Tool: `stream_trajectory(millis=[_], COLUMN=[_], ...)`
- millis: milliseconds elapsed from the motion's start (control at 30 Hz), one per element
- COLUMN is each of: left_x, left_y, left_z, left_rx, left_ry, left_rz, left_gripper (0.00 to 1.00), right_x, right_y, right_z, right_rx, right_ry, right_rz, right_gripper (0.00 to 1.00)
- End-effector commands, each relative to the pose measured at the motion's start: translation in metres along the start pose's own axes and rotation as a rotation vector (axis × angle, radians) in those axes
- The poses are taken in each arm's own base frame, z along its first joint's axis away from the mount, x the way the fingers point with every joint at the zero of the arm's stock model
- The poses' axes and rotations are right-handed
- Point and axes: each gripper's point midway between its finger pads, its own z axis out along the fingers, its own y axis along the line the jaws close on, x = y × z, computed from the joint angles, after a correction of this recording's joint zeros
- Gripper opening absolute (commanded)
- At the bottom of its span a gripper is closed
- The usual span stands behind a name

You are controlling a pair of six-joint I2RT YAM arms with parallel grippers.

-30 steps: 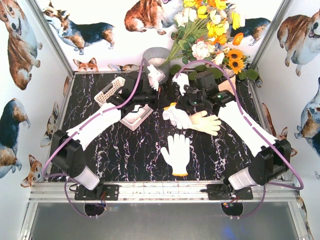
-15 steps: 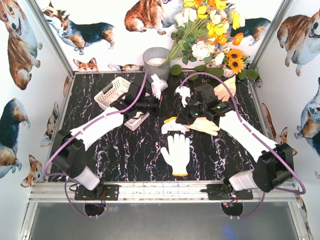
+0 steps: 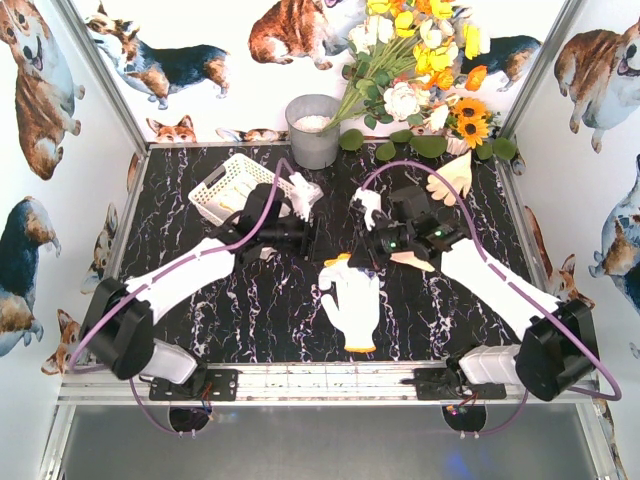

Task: Put the gloves into the storage basket
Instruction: Pair the glove with the glove.

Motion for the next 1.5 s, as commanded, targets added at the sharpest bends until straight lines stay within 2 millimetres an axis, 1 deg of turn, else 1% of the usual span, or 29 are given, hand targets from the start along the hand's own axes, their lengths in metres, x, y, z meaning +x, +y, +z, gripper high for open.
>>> stream_trajectory(millis=[0,167,367,467,833,933,1167,1333,1400,1467], left_x=[-0.007,0.007,0.023,0.026,0.032,0.035,0.035,0.035,0.048,0.049], left_y=[-0.016,-0.016,-0.017,-0.02,-0.027,-0.028,-0.03,-0.029,-0.022,-0.021], left_z=[-0.011,-0.018,-0.021,-0.021,-0.019,-0.018,-0.017,-0.016,-0.015,-0.014], left_rx=[0.025,0.007,0.009,0.016,0.02,0.019,0.023,0.007,-0.008,-0.013], left_ry=[-0.071,-0.073,-0.072,-0.075,-0.075,-0.072,-0.074,-0.078,-0.059,-0.059], left_rz=[0.007,-0.021,-0.056,-0.064,-0.069,-0.077,-0.078,-0.082,-0.102,-0.113], left_gripper=[0.46,0.51,0.52,0.53,0.53,0.53,0.53,0.53,0.53,0.54], right_x=[-0.003,0.021,0.047,0.054,0.085,0.092,0.109,0.124,0.13,0.134], right_y=[0.018,0.028,0.032,0.036,0.04,0.043,0.046,0.049,0.049,0.047], right_z=[-0.004,-0.002,-0.003,-0.009,-0.013,-0.014,-0.013,-0.012,-0.011,-0.01], right_rx=[-0.007,0.022,0.06,0.07,0.119,0.122,0.126,0.131,0.135,0.146], right_ry=[-0.033,0.015,0.043,0.048,0.117,0.129,0.158,0.197,0.209,0.215], right_rz=[0.003,0.06,0.148,0.172,0.277,0.299,0.341,0.365,0.378,0.386], right_gripper=[0.0,0.0,0.0,0.0,0.0,0.0,0.0,0.0,0.0,0.0])
